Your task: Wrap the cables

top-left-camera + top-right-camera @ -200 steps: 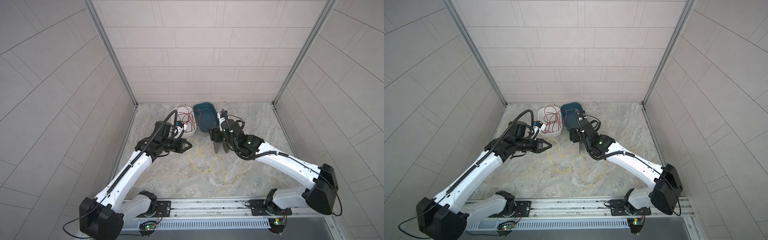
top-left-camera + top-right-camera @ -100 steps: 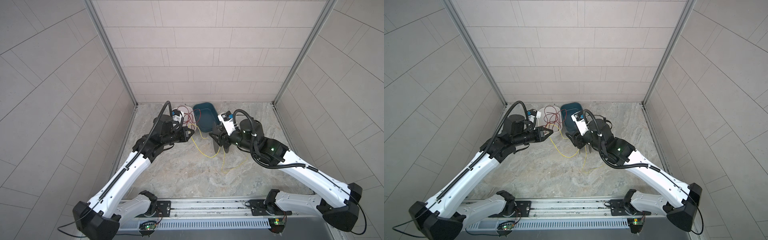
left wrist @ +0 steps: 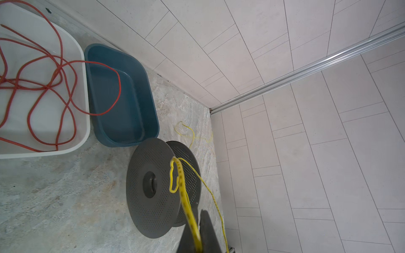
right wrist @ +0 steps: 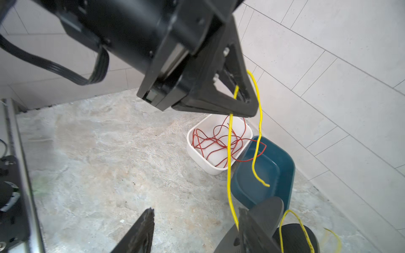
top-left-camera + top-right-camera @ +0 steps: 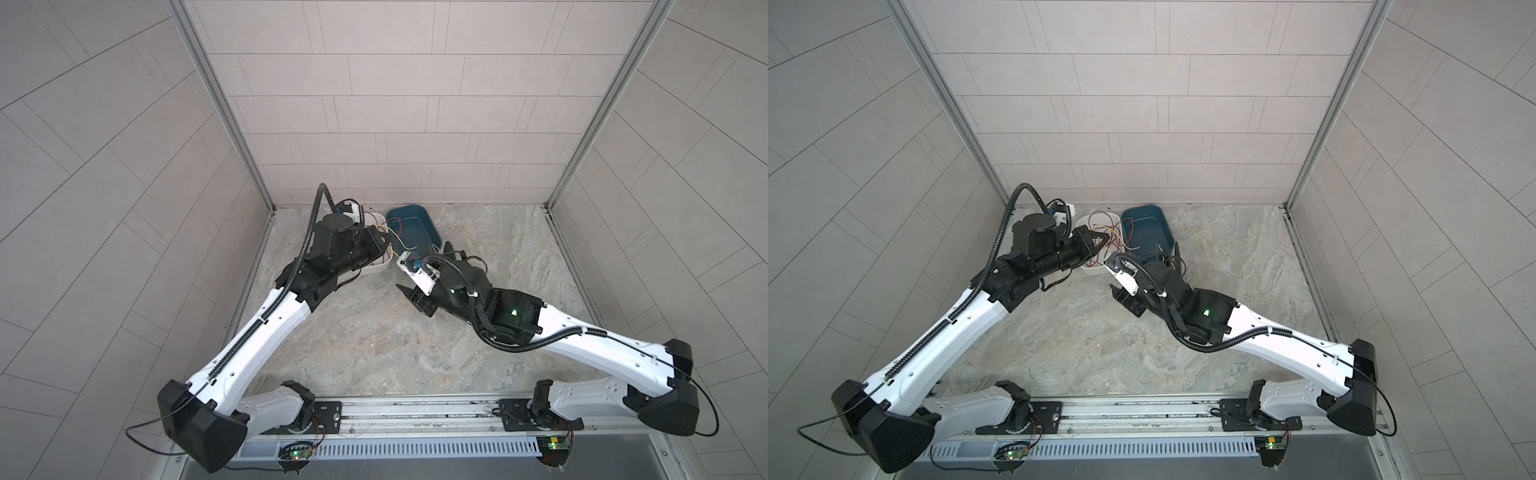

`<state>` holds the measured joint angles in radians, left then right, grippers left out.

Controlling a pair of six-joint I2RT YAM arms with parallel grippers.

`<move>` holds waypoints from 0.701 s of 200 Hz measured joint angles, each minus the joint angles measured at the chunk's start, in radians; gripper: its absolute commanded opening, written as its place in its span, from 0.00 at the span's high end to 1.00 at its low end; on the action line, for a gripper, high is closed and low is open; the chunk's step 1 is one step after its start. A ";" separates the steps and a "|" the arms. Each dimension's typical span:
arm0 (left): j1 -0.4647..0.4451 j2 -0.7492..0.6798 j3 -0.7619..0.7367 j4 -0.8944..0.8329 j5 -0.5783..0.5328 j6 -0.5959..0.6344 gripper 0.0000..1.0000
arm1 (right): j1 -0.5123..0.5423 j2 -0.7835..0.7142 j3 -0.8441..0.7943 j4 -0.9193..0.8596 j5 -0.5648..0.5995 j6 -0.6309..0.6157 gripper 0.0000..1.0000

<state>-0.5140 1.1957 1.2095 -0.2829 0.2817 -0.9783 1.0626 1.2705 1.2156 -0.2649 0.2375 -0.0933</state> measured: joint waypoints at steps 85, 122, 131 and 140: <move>-0.023 0.005 0.000 0.002 -0.023 -0.105 1.00 | 0.025 0.075 0.000 0.175 0.262 -0.177 0.44; -0.031 0.005 -0.001 0.003 -0.022 -0.118 1.00 | 0.032 0.146 0.018 0.230 0.320 -0.238 0.52; -0.032 0.005 -0.003 0.006 -0.022 -0.122 1.00 | 0.035 0.166 0.018 0.246 0.335 -0.253 0.54; -0.032 0.005 -0.005 0.007 -0.024 -0.126 1.00 | 0.039 0.180 0.019 0.263 0.350 -0.264 0.56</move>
<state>-0.5457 1.2003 1.2045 -0.2756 0.2573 -1.1038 1.1015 1.4506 1.2343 -0.0021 0.5877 -0.3569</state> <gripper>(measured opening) 0.059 0.457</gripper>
